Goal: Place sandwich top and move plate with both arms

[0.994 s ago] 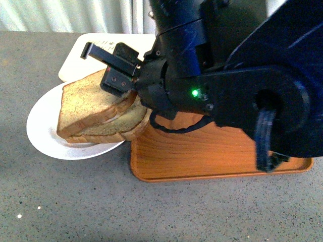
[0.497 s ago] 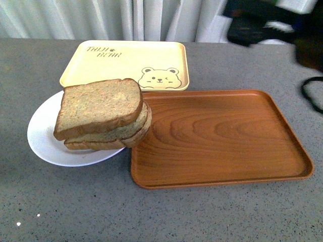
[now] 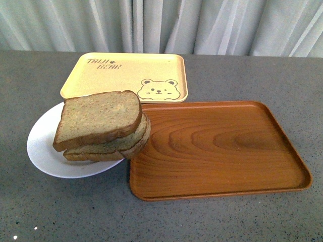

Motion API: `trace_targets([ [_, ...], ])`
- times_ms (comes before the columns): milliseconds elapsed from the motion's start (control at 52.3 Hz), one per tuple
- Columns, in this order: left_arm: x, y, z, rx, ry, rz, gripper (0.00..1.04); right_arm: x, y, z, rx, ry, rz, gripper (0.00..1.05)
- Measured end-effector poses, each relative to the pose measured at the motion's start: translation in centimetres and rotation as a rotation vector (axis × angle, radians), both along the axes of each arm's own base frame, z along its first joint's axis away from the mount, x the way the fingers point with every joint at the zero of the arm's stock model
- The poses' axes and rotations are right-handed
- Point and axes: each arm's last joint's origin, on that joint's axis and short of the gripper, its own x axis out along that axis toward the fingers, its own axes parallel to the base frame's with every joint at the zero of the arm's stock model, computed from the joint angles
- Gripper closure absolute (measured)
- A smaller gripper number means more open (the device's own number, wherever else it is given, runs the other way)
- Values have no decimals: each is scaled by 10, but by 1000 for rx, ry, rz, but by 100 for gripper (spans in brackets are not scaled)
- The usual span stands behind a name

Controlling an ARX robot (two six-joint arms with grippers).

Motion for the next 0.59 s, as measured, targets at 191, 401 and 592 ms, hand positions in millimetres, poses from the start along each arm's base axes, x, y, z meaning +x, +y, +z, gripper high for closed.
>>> trace_targets([
  [191, 0, 0, 0, 0, 0, 0, 9, -16, -13, -13, -3, 9, -8, 103],
  [401, 0, 0, 0, 0, 0, 0, 9, -33, -23, -12, -2, 5, -7, 103],
  [592, 0, 0, 0, 0, 0, 0, 9, -43, -36, -6, -1, -13, -14, 103],
])
